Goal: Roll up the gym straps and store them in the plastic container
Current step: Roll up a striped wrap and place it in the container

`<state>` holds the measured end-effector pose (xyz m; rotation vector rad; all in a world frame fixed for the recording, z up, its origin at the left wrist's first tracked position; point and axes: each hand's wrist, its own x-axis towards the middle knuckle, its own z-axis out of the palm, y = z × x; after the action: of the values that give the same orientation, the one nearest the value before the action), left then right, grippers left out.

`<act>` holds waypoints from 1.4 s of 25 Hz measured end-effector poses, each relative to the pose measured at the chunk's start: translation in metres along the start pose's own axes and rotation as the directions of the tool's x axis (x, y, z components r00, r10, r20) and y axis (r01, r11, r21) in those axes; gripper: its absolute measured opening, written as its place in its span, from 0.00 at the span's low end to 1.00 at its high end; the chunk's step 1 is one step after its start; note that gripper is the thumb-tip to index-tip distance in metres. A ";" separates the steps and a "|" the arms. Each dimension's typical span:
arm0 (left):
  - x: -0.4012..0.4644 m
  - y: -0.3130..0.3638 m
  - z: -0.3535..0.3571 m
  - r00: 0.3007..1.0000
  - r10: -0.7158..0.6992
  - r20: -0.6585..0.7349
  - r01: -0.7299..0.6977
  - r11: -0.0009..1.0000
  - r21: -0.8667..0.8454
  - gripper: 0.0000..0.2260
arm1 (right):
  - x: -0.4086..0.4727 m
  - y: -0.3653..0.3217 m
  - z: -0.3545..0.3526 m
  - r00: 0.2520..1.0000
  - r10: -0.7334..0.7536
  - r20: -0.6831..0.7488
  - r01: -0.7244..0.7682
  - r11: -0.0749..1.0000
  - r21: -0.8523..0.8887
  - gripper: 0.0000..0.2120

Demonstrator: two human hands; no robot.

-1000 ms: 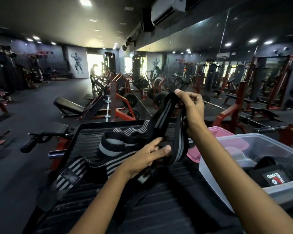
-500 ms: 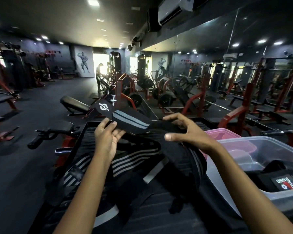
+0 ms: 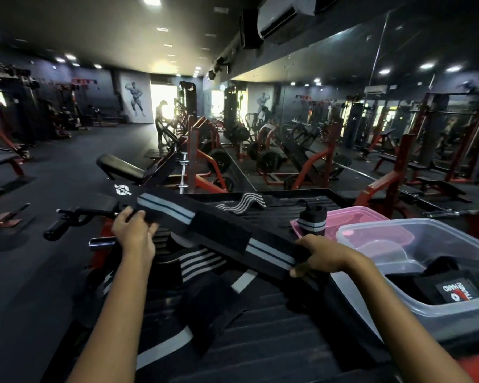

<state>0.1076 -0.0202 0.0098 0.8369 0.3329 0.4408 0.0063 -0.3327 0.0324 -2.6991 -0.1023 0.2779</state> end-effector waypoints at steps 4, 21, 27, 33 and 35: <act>0.002 0.002 -0.004 1.000 0.000 -0.019 0.000 1.000 -0.008 0.19 | -0.001 0.006 0.007 0.985 -0.035 -0.170 0.074 0.971 0.227 0.15; 0.004 -0.009 0.063 0.937 -0.113 0.329 0.026 0.965 0.260 0.14 | -0.031 -0.029 0.038 0.094 -0.574 -0.813 0.381 0.775 -0.504 0.08; 0.019 -0.016 0.080 0.888 -0.196 0.416 -0.061 0.846 0.530 0.12 | -0.024 -0.031 0.079 0.335 -0.799 -0.500 0.275 0.590 -0.759 0.03; -0.025 0.007 0.028 0.718 0.456 0.526 -0.688 0.354 0.634 0.21 | -0.031 -0.061 0.046 0.779 -0.471 -0.413 0.432 0.881 -0.190 0.28; -0.039 0.012 0.019 0.681 0.453 0.576 -0.725 0.304 0.618 0.14 | -0.025 -0.069 0.041 0.790 -0.470 -0.393 0.453 0.880 -0.141 0.29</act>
<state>0.0800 -0.0448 0.0349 1.9991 -0.1362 0.8877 -0.0290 -0.2562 0.0293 -2.5967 -0.6351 -0.4572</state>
